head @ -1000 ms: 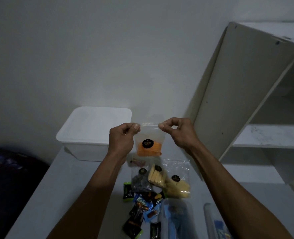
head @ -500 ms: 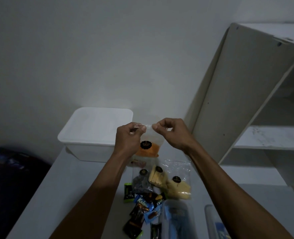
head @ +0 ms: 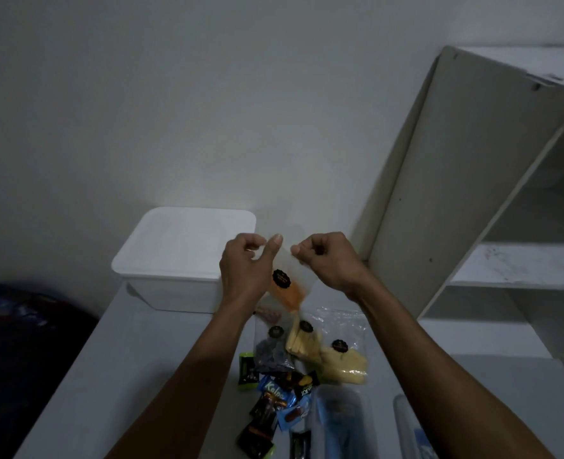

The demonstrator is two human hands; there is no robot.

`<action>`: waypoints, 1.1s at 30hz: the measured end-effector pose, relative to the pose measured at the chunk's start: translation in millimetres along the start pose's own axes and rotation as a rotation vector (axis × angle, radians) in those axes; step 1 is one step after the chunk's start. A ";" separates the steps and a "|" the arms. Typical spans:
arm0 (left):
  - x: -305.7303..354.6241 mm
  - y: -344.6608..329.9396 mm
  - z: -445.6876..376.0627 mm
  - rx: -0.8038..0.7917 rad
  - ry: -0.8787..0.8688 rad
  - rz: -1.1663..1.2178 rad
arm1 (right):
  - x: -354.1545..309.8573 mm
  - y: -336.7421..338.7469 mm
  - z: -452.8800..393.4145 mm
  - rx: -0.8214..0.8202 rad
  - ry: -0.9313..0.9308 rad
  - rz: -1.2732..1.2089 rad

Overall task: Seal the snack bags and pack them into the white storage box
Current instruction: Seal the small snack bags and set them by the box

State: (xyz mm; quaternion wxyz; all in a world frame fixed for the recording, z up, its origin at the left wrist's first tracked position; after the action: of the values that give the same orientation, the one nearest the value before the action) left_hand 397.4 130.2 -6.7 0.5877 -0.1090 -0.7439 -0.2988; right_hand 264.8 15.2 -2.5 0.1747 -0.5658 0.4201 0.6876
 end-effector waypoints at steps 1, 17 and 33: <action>-1.1 -2.7 1.8 -0.022 0.038 -0.017 | 3.0 -3.3 2.3 0.017 -0.010 -0.030; -9.4 -7.9 2.1 -0.135 0.253 0.170 | 14.9 -21.1 16.1 0.026 -0.096 -0.176; -14.2 -15.3 24.7 -0.289 0.268 0.022 | 22.4 -28.5 32.3 0.087 -0.110 -0.182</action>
State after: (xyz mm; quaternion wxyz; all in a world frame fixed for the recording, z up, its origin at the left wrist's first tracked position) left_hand 373.6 134.7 -28.2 0.6629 -0.1595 -0.6072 -0.4080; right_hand 258.1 51.7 -33.8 0.2835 -0.5549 0.3865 0.6800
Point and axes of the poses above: each hand's wrist, its own z-axis away from the middle knuckle, its own y-axis out of the back of the hand, x = y × z, the point moved 6 cm from there along -z, towards the middle knuckle, and after that the axes turned 2 degrees about -z, right-handed, at the moved point
